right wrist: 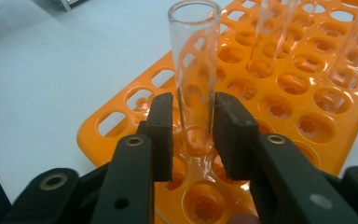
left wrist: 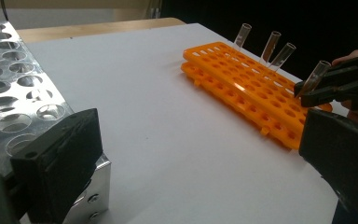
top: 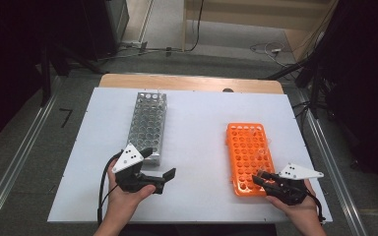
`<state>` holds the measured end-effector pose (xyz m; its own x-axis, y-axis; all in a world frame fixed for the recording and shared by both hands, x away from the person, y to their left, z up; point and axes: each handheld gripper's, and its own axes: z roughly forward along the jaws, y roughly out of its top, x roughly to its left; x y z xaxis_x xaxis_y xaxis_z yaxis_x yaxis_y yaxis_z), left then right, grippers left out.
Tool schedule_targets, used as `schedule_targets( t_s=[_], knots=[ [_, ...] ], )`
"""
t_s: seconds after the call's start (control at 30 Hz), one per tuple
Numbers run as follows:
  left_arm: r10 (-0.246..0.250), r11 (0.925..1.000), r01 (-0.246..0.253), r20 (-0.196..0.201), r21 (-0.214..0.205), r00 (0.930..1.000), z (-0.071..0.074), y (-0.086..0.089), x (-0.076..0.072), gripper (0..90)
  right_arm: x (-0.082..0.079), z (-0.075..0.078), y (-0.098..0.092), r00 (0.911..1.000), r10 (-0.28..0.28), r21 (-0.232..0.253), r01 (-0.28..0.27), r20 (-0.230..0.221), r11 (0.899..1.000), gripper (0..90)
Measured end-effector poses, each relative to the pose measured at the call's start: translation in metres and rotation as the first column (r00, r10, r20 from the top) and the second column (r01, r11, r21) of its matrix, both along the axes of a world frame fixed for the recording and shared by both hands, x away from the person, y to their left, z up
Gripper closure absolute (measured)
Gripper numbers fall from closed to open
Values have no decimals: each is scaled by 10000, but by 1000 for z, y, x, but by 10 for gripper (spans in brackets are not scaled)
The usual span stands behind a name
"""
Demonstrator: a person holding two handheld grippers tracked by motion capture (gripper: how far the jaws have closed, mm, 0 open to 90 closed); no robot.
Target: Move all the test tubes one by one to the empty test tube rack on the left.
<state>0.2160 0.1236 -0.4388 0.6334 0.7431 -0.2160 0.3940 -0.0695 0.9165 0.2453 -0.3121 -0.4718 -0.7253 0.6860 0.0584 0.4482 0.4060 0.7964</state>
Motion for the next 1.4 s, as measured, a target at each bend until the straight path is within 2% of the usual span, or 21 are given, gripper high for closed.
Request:
schedule_targets(
  t_s=[0.23,0.53,0.77,0.93,1.23,1.4],
  knots=[
    [-31,10000,31,-24,-61,10000,0,0,0,0,0,-1,1,9999,-75,-20,75,135,10000,728],
    [-6,10000,6,-21,-34,10000,0,1,0,0,1,1,-1,10000,-54,89,53,45,9999,735],
    [-36,10000,36,3,-19,10000,1,0,0,0,-1,13,-3,9998,-150,226,146,160,9996,735],
    [-76,10000,76,5,-5,10000,1,-2,0,0,-2,27,-2,9995,-128,561,111,303,9984,736],
    [-194,9998,195,85,-66,9998,4,-7,0,0,2,48,30,9968,505,330,-526,623,9981,736],
    [-214,9996,215,48,-180,9998,3,-7,2,0,11,56,49,9949,917,525,-939,420,9942,736]
  ],
)
